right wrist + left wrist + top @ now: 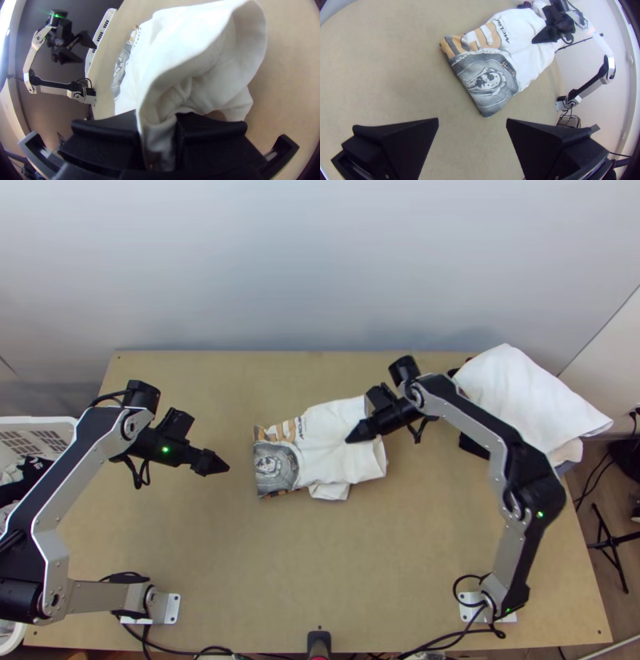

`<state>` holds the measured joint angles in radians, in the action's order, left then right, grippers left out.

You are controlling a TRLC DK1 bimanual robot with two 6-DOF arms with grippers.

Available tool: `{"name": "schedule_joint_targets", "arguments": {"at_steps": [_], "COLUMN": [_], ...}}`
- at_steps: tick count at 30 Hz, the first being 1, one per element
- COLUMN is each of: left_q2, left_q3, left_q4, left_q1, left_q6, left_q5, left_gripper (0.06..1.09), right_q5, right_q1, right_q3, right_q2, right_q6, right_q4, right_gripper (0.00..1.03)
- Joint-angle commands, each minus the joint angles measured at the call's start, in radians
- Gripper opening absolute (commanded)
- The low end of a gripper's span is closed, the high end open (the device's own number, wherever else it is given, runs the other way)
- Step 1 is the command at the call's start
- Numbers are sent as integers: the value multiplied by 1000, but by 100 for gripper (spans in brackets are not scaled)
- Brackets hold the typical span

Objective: Fold the t-shirt

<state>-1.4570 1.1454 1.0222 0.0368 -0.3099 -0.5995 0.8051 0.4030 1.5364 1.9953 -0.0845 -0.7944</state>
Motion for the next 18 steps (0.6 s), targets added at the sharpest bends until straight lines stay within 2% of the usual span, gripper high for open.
{"name": "schedule_joint_targets", "arguments": {"at_steps": [1, 8, 18], "left_q2": [-2, 0, 32], "left_q3": [-3, -38, -62], "left_q4": [-8, -25, -53], "left_q1": [-6, -21, -23], "left_q6": [2, -8, 5], "left_q5": [-2, -2, -3], "left_gripper": [105, 105, 105], "right_q5": [13, 13, -3], "right_q1": [-24, -145, -368], "right_q3": [83, 234, 418], "right_q2": [-119, -176, -230], "right_q6": [29, 58, 121], "right_q4": [-62, -152, -203], "right_gripper": [3, 3, 3]}}
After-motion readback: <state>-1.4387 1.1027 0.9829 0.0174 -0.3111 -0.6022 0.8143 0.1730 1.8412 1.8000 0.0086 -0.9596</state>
